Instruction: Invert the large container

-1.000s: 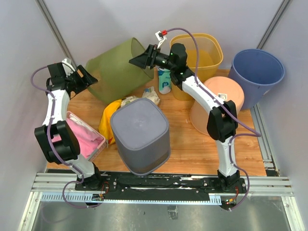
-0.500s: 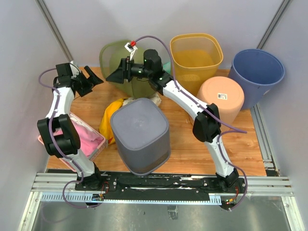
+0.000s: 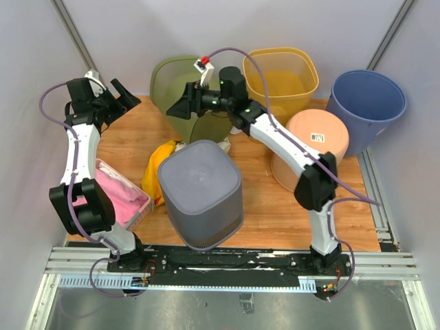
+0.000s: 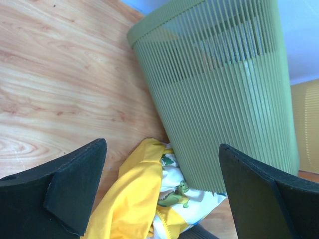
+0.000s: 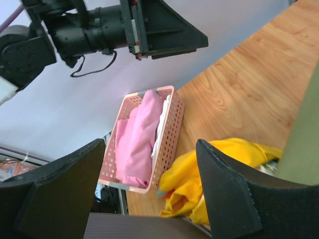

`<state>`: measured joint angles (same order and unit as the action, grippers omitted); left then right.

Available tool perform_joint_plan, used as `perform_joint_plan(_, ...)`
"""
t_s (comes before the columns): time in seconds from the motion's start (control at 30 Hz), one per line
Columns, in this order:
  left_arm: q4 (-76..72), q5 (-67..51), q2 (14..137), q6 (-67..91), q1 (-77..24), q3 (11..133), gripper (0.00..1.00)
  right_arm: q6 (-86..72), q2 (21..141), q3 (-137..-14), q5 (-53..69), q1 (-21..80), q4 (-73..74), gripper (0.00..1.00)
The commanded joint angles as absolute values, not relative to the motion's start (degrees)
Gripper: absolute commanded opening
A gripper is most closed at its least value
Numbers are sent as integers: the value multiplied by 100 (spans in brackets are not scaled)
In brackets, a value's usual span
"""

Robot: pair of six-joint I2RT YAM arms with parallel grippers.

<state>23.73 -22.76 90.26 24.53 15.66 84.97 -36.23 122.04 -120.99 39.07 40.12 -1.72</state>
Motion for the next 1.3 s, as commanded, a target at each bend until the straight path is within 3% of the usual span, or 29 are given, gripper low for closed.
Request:
perform_joint_plan(0.0,2176,-2543,8983,2450,1573,8728,99,-3085,10827,-11119,3276,3772,8,76)
perform_joint_plan(0.23,351,-3430,9328,2717,1542,8765,99,-2984,9574,-9298,2004,3656,317,76)
perform_joint_plan(0.53,-1596,-4282,10798,3257,1417,9627,99,-3020,8600,-8354,1226,3656,1106,76)
perform_joint_plan(0.97,-2145,-3903,12690,3683,1241,11281,99,-2490,7146,-7090,1209,3656,2394,77)
perform_joint_plan(1.27,-2101,-4808,14140,4649,1172,12921,98,-2564,7015,-6835,1371,3664,2542,76)
